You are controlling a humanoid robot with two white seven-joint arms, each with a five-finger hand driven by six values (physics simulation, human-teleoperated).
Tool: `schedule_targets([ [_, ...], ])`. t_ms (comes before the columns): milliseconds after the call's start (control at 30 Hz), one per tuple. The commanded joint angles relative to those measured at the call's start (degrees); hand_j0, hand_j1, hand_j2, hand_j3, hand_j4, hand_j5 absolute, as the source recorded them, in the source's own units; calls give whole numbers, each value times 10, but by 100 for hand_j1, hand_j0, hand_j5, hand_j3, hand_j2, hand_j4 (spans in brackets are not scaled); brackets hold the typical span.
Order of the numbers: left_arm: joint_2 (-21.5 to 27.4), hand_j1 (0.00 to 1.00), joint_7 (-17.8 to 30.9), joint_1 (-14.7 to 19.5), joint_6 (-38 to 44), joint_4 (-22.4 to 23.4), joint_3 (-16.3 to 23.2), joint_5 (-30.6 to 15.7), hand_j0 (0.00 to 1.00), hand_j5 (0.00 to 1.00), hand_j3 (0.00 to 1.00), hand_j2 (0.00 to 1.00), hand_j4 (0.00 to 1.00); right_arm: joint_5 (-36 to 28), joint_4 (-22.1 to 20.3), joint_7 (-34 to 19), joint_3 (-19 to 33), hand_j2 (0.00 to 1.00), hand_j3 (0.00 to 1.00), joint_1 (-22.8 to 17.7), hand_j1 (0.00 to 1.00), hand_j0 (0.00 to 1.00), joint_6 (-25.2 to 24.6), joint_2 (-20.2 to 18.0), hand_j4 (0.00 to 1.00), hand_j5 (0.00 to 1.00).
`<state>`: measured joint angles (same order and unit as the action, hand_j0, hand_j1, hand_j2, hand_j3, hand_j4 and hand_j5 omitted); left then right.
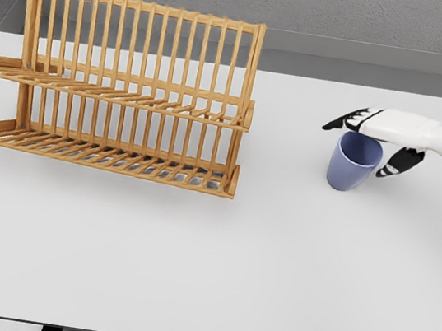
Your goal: Right arm put cup on second shelf
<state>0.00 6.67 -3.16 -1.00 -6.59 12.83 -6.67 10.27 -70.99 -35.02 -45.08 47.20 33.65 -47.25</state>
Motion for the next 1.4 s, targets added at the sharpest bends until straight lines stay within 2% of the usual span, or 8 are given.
schedule_targets([
  [0, 0, 100, 0, 0, 0, 0, 0, 0, 100, 100, 100, 100, 100, -3, 1, 0, -5, 100, 100, 0, 100, 100, -2, 5, 100, 100],
  [167, 0, 100, 0, 0, 0, 0, 0, 0, 100, 100, 100, 100, 100, -3, 16, 0, -12, 98, 98, 0, 98, 98, -2, 5, 98, 98],
  [300, 0, 100, 0, 0, 0, 0, 0, 0, 100, 100, 100, 100, 100, -3, 14, 0, -12, 77, 77, 0, 77, 77, -2, 5, 77, 77],
  [467, 0, 100, 0, 0, 0, 0, 0, 0, 100, 100, 100, 100, 100, -3, 14, 0, -11, 68, 68, 3, 68, 68, -2, 5, 68, 68],
  [600, 0, 100, 0, 0, 0, 0, 0, 0, 100, 100, 100, 100, 100, -3, 12, 0, -11, 67, 67, 4, 67, 67, -2, 5, 67, 67],
  [633, 0, 100, 0, 0, 0, 0, 0, 0, 100, 100, 100, 100, 100, -3, 12, 0, -11, 63, 63, 4, 63, 63, -2, 5, 63, 63],
  [1067, 0, 100, 0, 0, -1, 0, 0, 0, 100, 100, 100, 100, 100, -5, 1, 0, -1, 64, 64, 33, 64, 64, 0, 3, 64, 64],
  [1367, 0, 100, 0, 0, 0, 0, 0, 0, 100, 100, 100, 100, 100, -4, -35, 0, 24, 64, 64, 49, 64, 64, -1, 3, 64, 64],
])
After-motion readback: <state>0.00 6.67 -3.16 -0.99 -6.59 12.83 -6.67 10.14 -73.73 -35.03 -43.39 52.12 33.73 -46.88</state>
